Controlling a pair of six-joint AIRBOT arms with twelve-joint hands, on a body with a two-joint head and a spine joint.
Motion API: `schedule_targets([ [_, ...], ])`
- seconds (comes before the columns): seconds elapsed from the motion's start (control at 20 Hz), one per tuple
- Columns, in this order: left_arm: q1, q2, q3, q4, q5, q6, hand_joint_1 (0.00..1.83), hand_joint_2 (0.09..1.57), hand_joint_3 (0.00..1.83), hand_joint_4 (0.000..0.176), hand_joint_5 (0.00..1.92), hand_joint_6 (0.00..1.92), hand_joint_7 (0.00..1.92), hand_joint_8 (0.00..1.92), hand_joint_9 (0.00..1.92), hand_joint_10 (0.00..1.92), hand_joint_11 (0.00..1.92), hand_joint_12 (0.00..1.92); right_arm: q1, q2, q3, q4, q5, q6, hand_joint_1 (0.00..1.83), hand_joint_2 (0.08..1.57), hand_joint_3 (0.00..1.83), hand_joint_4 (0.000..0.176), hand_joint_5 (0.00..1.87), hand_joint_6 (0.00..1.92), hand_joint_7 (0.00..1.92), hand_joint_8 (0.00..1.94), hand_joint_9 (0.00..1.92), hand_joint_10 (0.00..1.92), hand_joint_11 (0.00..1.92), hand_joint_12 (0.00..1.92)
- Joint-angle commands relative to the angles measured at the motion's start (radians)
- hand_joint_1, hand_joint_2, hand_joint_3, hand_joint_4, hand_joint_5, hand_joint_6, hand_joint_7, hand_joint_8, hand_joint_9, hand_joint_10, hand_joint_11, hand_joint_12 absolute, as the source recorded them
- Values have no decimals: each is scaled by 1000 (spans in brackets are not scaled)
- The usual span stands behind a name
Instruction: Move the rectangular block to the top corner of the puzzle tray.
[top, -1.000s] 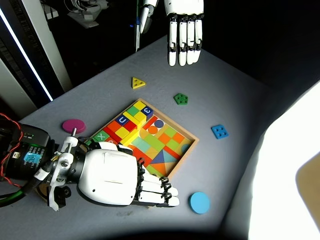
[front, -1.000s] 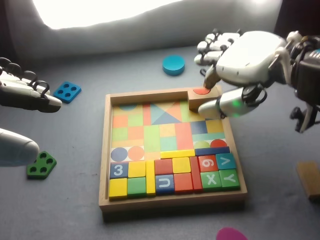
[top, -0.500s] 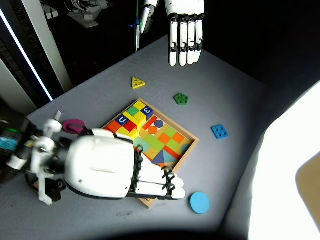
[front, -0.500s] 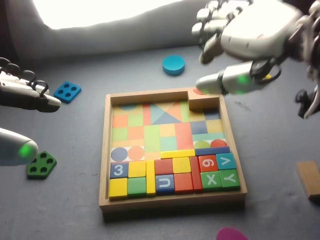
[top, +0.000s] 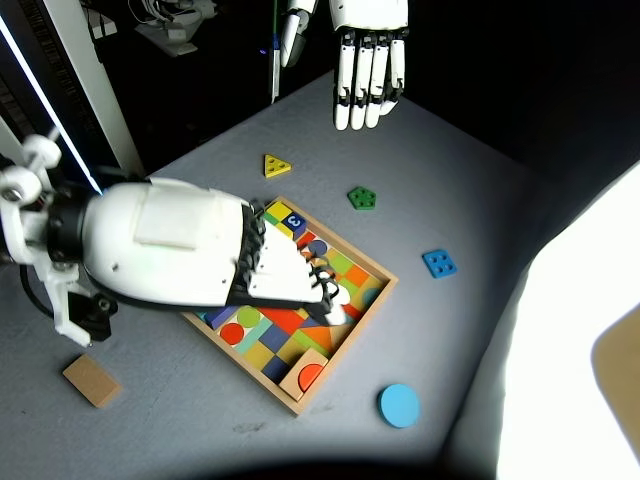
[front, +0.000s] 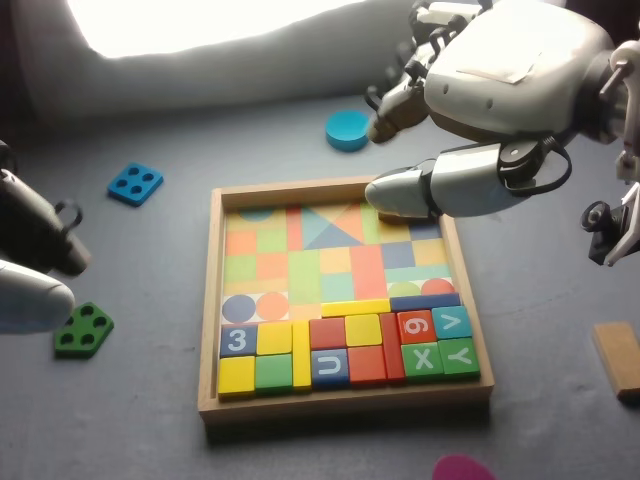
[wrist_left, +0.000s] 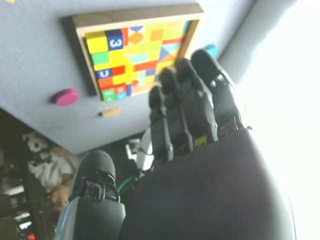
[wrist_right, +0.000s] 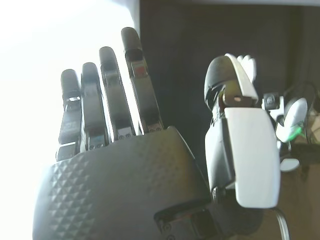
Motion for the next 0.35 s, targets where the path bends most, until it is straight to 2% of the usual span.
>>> schedule_targets([
  [0.0, -8, 0, 4, 10, 82, -3, 21, 1307, 1, 0, 942, 18, 1080, 86, 975, 329, 452, 1334, 15, 8, -3, -5, 113, -7, 12, 1219, 3, 0, 754, 847, 834, 910, 658, 1322, 297, 1834],
  [0.05, -8, -1, 4, 10, 82, -3, 19, 1311, 0, 0, 1006, 17, 1131, 137, 923, 600, 481, 1377, 14, 7, -4, -5, 113, -7, 15, 1219, 3, 0, 734, 1182, 796, 1231, 665, 1481, 358, 1896],
  [0.1, -8, -1, 4, 10, 82, -3, 3, 1317, 1, 0, 1073, 34, 1188, 227, 907, 876, 531, 1451, 14, 7, -4, -5, 113, -7, 7, 1225, 4, 0, 775, 1336, 831, 1352, 695, 1565, 454, 1916],
  [0.2, -8, -1, 1, 10, 82, -3, 0, 1311, 0, 0, 1183, 107, 1158, 680, 945, 1169, 572, 1582, 14, 8, -4, -5, 113, -9, 26, 1221, 1, 0, 791, 1445, 847, 1461, 747, 1678, 577, 1921],
  [0.25, -8, 0, -1, 10, 82, -3, 0, 1302, 0, 0, 1070, 560, 1072, 999, 902, 1372, 569, 1672, 14, 8, -5, -5, 114, -10, 0, 1226, 2, 0, 790, 1496, 888, 1546, 817, 1828, 681, 1921],
  [0.3, -8, 0, -1, 10, 82, -3, 0, 1302, 0, 0, 1070, 560, 1072, 999, 902, 1372, 569, 1672, 16, 8, -6, -5, 117, -10, 0, 1226, 2, 0, 790, 1496, 888, 1546, 817, 1828, 681, 1921],
])
